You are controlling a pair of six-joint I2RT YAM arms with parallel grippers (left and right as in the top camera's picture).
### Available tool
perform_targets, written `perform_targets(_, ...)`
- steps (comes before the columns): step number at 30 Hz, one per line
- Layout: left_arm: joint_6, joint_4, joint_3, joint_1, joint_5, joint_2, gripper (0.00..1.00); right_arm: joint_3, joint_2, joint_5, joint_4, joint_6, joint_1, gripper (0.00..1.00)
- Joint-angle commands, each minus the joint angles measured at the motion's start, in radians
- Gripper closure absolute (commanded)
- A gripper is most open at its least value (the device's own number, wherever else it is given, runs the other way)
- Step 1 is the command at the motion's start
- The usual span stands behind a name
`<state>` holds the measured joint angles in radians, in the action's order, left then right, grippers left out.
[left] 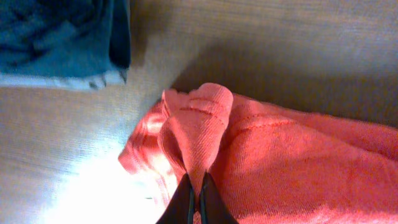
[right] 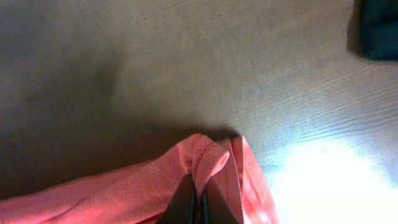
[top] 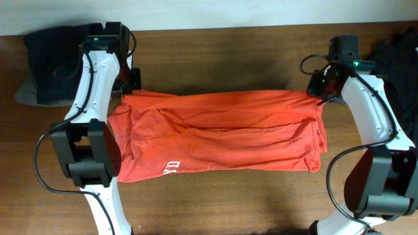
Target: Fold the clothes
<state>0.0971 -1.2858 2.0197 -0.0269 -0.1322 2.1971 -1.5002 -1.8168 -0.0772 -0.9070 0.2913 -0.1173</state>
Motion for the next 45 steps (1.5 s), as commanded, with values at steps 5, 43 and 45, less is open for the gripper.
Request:
perform_targets(5,0.022,-0.076,-0.005,0.003,-0.014,-0.032,0.99,-0.011,0.032,-0.006,-0.099,0.030,-0.008,0.96)
perform_targets(43,0.003,-0.345,-0.008,0.010,-0.055,-0.032,0.92,-0.008,0.032,-0.040,-0.326,0.039,-0.045,0.96)
perform_targets(45,0.003,-0.354,-0.009,0.010,-0.060,-0.032,0.92,-0.008,0.032,-0.040,-0.332,0.039,-0.063,0.96)
